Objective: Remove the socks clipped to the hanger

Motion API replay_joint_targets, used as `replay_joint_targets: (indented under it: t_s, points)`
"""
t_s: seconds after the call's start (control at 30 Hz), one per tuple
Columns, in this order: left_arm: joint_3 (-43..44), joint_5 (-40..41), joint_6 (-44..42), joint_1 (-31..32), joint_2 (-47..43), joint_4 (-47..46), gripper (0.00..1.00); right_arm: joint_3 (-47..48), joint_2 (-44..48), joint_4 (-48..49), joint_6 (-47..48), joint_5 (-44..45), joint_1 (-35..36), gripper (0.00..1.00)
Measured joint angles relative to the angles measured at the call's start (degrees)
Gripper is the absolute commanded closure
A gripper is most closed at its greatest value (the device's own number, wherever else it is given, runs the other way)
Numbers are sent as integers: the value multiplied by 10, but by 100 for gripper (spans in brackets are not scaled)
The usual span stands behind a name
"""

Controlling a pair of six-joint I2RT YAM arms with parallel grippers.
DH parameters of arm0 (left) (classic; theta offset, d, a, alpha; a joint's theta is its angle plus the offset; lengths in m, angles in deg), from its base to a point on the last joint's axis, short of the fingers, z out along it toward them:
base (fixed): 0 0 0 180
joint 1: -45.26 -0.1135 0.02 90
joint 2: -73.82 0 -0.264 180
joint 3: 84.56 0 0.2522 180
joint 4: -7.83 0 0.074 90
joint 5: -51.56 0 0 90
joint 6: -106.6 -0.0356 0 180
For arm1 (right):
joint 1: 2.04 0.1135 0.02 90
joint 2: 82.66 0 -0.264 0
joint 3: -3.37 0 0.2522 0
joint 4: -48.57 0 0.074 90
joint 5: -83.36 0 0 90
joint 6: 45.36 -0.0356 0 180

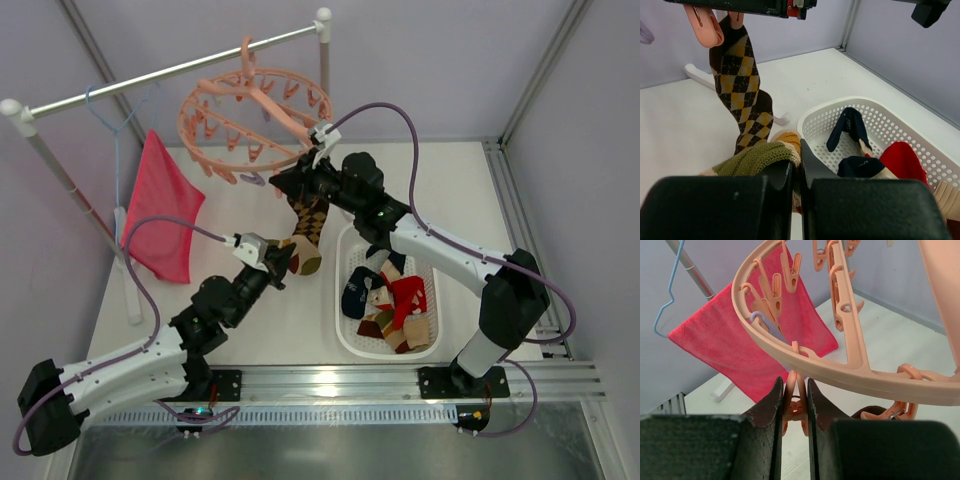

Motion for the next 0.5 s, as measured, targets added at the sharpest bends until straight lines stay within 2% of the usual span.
replay_joint_targets:
  t_s: [0.1,0.2,0.23,0.27,0.37,0.5]
  points:
    - [0,-1,0,0,7,0,99,0,0,0,0,1,0,94]
    - [0,-1,0,0,13,0,100,0,0,0,-1,1,0,44]
    - [0,-1,0,0,14,0,100,0,0,-1,-1,0,0,36]
    - [0,-1,0,0,15,0,100,0,0,-2,2,1,0,24]
    - [0,1,0,0,15,0,100,-1,0,-8,13,9,1,18]
    - [0,9,0,0,26,1,100,-20,13,-11,22,30,0,16]
